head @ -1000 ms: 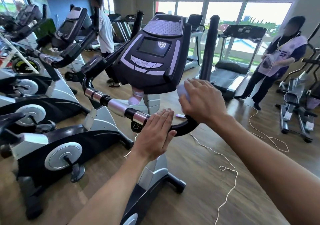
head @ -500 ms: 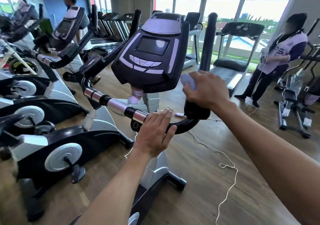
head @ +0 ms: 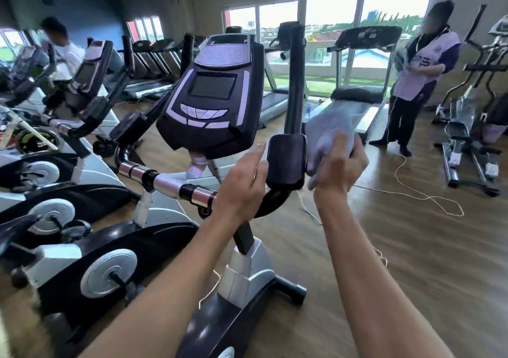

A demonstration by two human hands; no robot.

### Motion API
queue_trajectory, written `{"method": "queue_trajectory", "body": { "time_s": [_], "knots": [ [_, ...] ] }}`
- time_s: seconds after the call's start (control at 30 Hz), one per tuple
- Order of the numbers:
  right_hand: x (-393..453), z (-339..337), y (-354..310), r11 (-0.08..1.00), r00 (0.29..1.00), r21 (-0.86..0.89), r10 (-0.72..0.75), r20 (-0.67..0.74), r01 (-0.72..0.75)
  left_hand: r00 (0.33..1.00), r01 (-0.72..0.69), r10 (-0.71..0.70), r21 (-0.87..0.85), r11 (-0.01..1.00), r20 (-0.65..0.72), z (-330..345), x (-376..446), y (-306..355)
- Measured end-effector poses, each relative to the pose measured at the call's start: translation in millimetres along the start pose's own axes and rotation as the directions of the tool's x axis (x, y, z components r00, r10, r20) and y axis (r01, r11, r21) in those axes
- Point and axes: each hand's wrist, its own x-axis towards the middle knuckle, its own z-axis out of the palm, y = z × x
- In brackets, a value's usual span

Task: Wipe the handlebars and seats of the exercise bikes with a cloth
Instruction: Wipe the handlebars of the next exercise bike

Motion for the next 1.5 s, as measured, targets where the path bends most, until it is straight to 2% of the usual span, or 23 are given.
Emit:
{"method": "queue_trajectory", "body": {
  "time_s": [0.07, 0.1, 0.2, 0.37, 0.47, 0.53, 0.63, 0.7, 0.8, 0.87, 0.9, 0.93, 0.97, 1.0, 1.03, 1.13, 1.2, 1.23, 1.3, 1.37, 1.4, 1.43, 1.5],
  "knots": [
    [-11.1, -9.3, 0.2, 0.942, 0.963, 0.233, 0.262, -0.064, -0.24, 1.0, 0.006, -0.004, -0.068, 0.998, 0.029, 0.5, 21.1, 13.4],
    [-21.0, -13.8, 9.7, 0.934, 0.955, 0.239, 0.289, -0.067, -0.266, 0.998, 0.025, -0.021, -0.083, 0.996, 0.055, 1.6, 30.2, 18.5],
    [-61.3, -15.5, 41.3, 0.957, 0.973, 0.192, 0.227, -0.029, -0.218, 0.986, 0.083, -0.073, -0.059, 0.995, 0.15, 12.5, 46.2, 22.3],
    [-60.1, 12.9, 34.7, 0.929, 0.948, 0.328, 0.245, -0.201, -0.171, 0.984, 0.147, -0.124, -0.185, 0.972, 0.13, 27.2, 44.1, 16.8],
    [-27.0, 17.5, 50.0, 0.816, 0.914, 0.472, 0.403, -0.047, -0.335, 0.982, 0.168, -0.139, -0.242, 0.956, 0.131, 26.2, 45.1, 12.4],
    [-39.9, 13.4, 46.8, 0.81, 0.89, 0.432, 0.455, -0.035, -0.397, 0.983, 0.169, -0.141, -0.271, 0.948, 0.121, 27.5, 43.2, 14.1],
    [-84.0, 7.6, 26.4, 0.88, 0.925, 0.396, 0.345, -0.16, -0.26, 0.984, 0.172, -0.152, -0.298, 0.939, 0.087, 31.0, 40.2, 13.9],
    [-76.1, 11.1, 26.9, 0.921, 0.943, 0.338, 0.268, -0.197, -0.191, 0.984, 0.163, -0.135, -0.289, 0.943, 0.114, 28.7, 43.6, 11.4],
    [-38.6, 8.6, 28.0, 0.958, 0.972, 0.218, 0.212, -0.102, -0.186, 0.983, 0.169, -0.134, -0.343, 0.924, 0.124, 20.2, 47.7, 13.4],
    [-35.2, -1.8, 25.5, 1.0, 1.0, 0.015, -0.004, -0.001, 0.004, 0.975, 0.223, -0.193, -0.441, 0.87, 0.112, 15.6, 48.5, 17.4],
    [-38.8, -7.8, 24.2, 0.972, 0.975, -0.116, -0.192, 0.109, 0.205, 0.97, 0.244, -0.215, -0.469, 0.849, 0.115, 12.8, 47.8, 18.8],
    [-41.9, -14.2, 24.8, 0.865, 0.879, -0.218, -0.389, 0.274, 0.451, 0.969, 0.245, -0.215, -0.476, 0.845, 0.117, 10.5, 47.8, 18.0],
    [-40.9, -18.4, 26.1, 0.703, 0.734, -0.274, -0.509, 0.45, 0.656, 0.971, 0.238, -0.206, -0.475, 0.847, 0.119, 8.2, 47.5, 15.7],
    [-33.4, -19.2, 25.6, 0.563, 0.608, -0.287, -0.54, 0.582, 0.775, 0.971, 0.24, -0.212, -0.479, 0.844, 0.113, 6.0, 47.4, 12.7],
    [-24.3, -14.2, 20.8, 0.48, 0.544, -0.307, -0.5, 0.674, 0.821, 0.966, 0.255, -0.245, -0.481, 0.839, 0.085, 1.9, 46.8, 10.8],
    [-0.5, 10.3, -2.2, 0.32, 0.572, -0.493, -0.234, 0.786, 0.809, 0.946, 0.274, -0.325, -0.508, 0.817, -0.013, 3.5, 47.9, 13.6],
    [-1.5, 18.3, -6.7, 0.215, 0.541, -0.503, -0.189, 0.819, 0.837, 0.937, 0.283, -0.348, -0.557, 0.781, -0.012, 6.1, 44.0, 17.6],
    [-6.6, 13.5, -6.1, 0.184, 0.491, -0.461, -0.174, 0.854, 0.868, 0.935, 0.289, -0.355, -0.566, 0.772, -0.007, 5.5, 40.0, 17.0],
    [-16.3, -7.2, -1.6, 0.117, 0.31, -0.293, -0.186, 0.932, 0.949, 0.94, 0.285, -0.34, -0.535, 0.795, -0.005, 0.8, 27.6, 10.9],
    [-8.6, -22.3, -1.4, 0.12, 0.175, -0.155, -0.181, 0.968, 0.981, 0.932, 0.299, -0.362, -0.536, 0.789, -0.014, -3.6, 16.9, 5.2],
    [-2.2, -20.9, -5.0, 0.132, 0.16, -0.14, -0.154, 0.975, 0.981, 0.926, 0.298, -0.375, -0.54, 0.787, -0.036, -7.0, 12.3, 0.7],
    [3.4, -11.9, -10.8, 0.148, 0.191, -0.173, -0.117, 0.975, 0.974, 0.92, 0.296, -0.387, -0.539, 0.789, -0.06, -11.1, 7.8, -3.7],
    [10.8, 15.4, -17.8, 0.14, 0.303, -0.294, -0.046, 0.952, 0.946, 0.903, 0.304, -0.417, -0.526, 0.794, -0.108, -20.1, -2.7, -14.5]
  ]
}}
